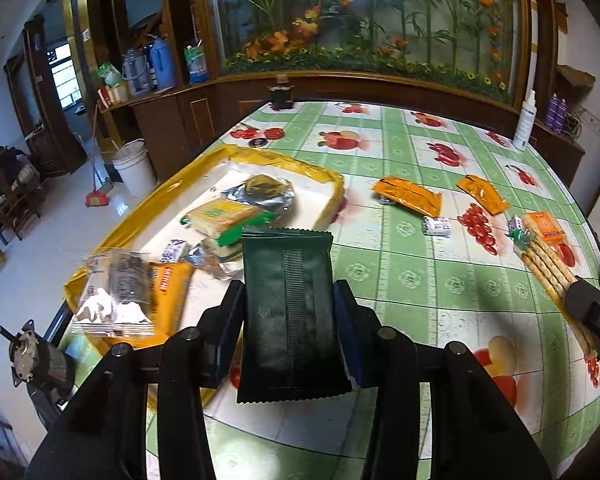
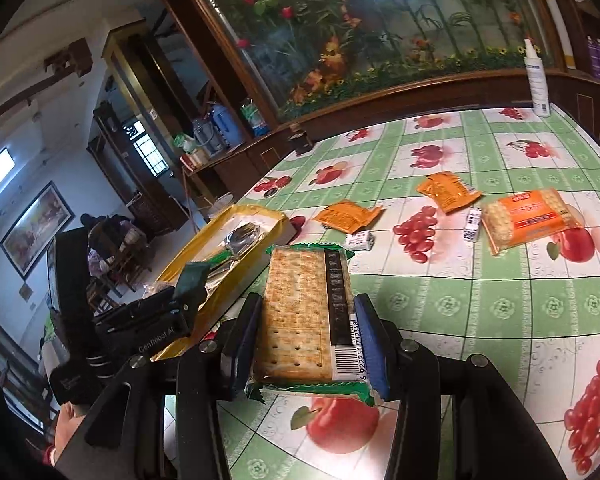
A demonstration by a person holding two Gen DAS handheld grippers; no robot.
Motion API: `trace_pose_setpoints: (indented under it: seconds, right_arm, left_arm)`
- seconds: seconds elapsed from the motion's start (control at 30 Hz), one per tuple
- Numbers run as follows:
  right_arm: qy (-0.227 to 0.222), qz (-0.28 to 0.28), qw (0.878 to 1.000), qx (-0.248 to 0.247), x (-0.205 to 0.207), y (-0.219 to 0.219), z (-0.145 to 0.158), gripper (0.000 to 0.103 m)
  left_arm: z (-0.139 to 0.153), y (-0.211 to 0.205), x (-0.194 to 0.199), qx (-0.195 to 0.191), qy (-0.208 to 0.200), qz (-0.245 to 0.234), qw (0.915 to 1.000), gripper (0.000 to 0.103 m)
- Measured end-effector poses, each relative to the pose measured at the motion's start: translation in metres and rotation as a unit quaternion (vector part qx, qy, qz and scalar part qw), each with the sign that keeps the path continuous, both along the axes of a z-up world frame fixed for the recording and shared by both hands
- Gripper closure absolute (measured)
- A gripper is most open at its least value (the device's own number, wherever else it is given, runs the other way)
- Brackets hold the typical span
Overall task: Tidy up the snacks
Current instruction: 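Carry the green packet and crackers over the tray and open both tools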
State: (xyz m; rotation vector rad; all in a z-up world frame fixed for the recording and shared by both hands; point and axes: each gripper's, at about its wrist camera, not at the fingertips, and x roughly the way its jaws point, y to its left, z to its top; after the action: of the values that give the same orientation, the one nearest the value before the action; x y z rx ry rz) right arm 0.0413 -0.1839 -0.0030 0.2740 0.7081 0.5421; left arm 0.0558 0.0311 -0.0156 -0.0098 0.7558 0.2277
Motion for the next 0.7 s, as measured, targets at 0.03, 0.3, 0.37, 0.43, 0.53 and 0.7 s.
trace_pose_setpoints:
  seconds: [0.03, 0.3, 0.37, 0.43, 0.53, 0.7]
  right_arm:
    - [-0.001, 0.002, 1.0, -0.001, -0.001, 0.003, 0.001, 0.056]
    - [-0.001, 0.026, 1.0, -0.007, -0.001, 0.027, 0.002, 0.056]
    - [0.0, 0.035, 0.999, -0.01, -0.001, 0.035, 0.001, 0.056]
    - [0.001, 0.043, 0.999, -0.011, -0.001, 0.042, 0.001, 0.056]
    - [0.0, 0.052, 0.999, -0.014, -0.001, 0.052, 0.002, 0.056]
    - [-0.001, 0.066, 0.998, -0.015, 0.003, 0.065, 0.003, 0.056]
  left_arm:
    - [0.0, 0.003, -0.002, 0.0, -0.001, 0.003, 1.0, 0.061]
    - [0.004, 0.027, -0.011, 0.003, -0.01, 0.026, 0.9996, 0.061]
    - [0.004, 0.033, -0.012, 0.003, -0.011, 0.031, 0.9994, 0.06]
    - [0.005, 0.038, -0.013, 0.002, -0.013, 0.037, 0.9992, 0.06]
    - [0.005, 0.045, -0.014, 0.002, -0.014, 0.042, 0.999, 0.06]
    - [0.005, 0.056, -0.013, -0.001, -0.013, 0.051, 0.9986, 0.06]
